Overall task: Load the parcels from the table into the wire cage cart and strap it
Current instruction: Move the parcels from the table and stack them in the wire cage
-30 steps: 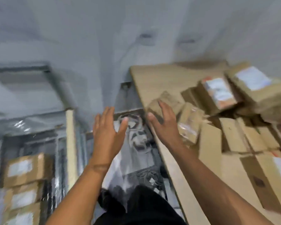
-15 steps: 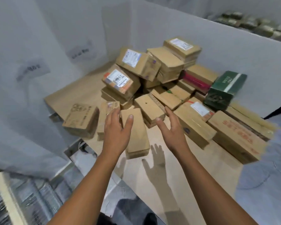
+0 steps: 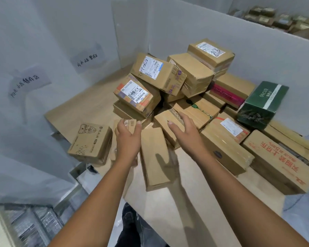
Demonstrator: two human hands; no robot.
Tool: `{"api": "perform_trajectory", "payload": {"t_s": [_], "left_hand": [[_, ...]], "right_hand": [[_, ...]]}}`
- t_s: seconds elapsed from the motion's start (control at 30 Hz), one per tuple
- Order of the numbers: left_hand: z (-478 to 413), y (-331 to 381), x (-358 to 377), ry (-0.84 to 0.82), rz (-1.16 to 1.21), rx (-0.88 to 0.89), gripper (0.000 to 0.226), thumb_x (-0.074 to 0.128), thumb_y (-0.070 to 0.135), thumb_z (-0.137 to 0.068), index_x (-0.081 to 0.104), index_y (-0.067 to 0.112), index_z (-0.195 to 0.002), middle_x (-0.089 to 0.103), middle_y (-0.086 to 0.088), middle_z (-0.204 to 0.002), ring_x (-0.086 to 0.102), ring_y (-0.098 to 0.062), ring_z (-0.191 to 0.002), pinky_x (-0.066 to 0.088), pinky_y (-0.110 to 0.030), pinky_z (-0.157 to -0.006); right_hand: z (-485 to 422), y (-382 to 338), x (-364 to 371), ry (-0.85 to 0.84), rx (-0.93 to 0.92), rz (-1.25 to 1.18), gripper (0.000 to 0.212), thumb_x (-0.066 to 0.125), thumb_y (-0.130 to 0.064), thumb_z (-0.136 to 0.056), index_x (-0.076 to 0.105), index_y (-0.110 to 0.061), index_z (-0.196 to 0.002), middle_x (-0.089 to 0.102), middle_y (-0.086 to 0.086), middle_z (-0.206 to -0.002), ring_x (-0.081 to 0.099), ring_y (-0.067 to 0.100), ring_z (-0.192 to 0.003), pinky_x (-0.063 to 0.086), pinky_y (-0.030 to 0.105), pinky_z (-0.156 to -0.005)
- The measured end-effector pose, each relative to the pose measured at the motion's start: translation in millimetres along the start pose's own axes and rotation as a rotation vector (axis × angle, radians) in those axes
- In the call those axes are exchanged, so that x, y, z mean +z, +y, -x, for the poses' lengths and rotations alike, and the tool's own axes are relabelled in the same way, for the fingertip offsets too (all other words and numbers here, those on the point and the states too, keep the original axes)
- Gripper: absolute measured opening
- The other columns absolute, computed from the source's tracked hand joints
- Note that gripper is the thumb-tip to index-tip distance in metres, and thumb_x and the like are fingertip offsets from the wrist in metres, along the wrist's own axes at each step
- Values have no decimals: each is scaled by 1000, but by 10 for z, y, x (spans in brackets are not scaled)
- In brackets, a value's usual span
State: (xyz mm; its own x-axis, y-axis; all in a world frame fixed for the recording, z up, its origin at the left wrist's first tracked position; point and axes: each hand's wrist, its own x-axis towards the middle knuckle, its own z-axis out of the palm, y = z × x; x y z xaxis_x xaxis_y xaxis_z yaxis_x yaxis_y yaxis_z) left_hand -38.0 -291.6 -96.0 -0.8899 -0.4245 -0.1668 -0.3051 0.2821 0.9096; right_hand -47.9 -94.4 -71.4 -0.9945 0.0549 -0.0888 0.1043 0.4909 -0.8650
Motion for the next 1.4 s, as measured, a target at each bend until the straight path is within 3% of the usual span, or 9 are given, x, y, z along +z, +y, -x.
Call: {"api": "perform_trajectory", "payload": {"t_s": [0.3,0.47,0.57,0.73,0.87,0.93,1.07,1.2,1.4], "left_hand": [[-1429,-167,566,-74,85,-172,96,54,64,-96,5,18,-165,34,-16,-163,39,-39,-145,38,-48,-111],[-1682,-367,746,-237,82,-170,95,52,58,-100,-10,24,-164,26,-15,-167,35,-40,-147,37,-50,-113],[-1742,-412,781,-254,122,-161,91,54,51,-101,-10,33,-163,30,-11,-166,41,-40,-143,39,-51,-111],[-1737,-285,772,-186,243,-229,89,58,43,-98,-1,36,-164,45,-2,-157,50,-28,-134,39,-35,-98],[-1652,-158,626,-56,303,-178,81,57,52,-97,15,32,-163,57,16,-143,52,-14,-129,41,-33,-99],[-1559,-99,523,8,315,-159,75,59,50,-96,25,32,-160,53,5,-148,54,-14,-129,46,-36,-102],[-1155,48,300,153,322,-88,72,63,51,-83,39,42,-149,52,19,-125,52,17,-108,43,-24,-89],[-663,125,87,217,366,-24,75,65,56,-74,44,41,-144,54,2,-142,53,-20,-134,43,-49,-113],[127,2,-180,316,476,34,49,69,65,-81,52,56,-126,59,3,-141,62,-19,-127,51,-54,-106]], "right_hand": [[-1361,-159,783,-7,110,171,74,59,-53,-100,37,-17,-160,37,3,-164,35,19,-150,30,40,-124],[-1776,6,1004,120,194,62,38,64,-50,-97,52,-19,-116,52,-7,-111,53,17,-113,39,31,-91],[-1926,17,1049,93,227,-29,41,65,-59,-93,57,-26,-116,58,-9,-116,59,12,-112,47,36,-99],[-1949,8,1171,53,170,-368,55,72,-35,-95,50,-22,-144,70,-11,-129,67,1,-116,54,17,-89],[-1713,-75,1207,96,114,-395,47,73,-45,-89,51,-34,-128,59,-5,-137,59,-13,-116,45,6,-89],[-1528,-134,1217,120,92,-422,47,71,-59,-80,52,-36,-116,56,4,-135,59,-4,-117,47,14,-95],[-1058,-227,1163,90,58,-476,55,69,-65,-75,49,-36,-116,53,10,-133,53,21,-127,46,46,-110],[-616,-272,922,67,-20,-471,51,64,-70,-77,50,-41,-116,47,-7,-126,49,20,-127,43,39,-110],[-70,-293,745,-79,-63,-437,42,61,-75,-79,48,-41,-100,45,-10,-116,48,19,-117,43,31,-95]]}}
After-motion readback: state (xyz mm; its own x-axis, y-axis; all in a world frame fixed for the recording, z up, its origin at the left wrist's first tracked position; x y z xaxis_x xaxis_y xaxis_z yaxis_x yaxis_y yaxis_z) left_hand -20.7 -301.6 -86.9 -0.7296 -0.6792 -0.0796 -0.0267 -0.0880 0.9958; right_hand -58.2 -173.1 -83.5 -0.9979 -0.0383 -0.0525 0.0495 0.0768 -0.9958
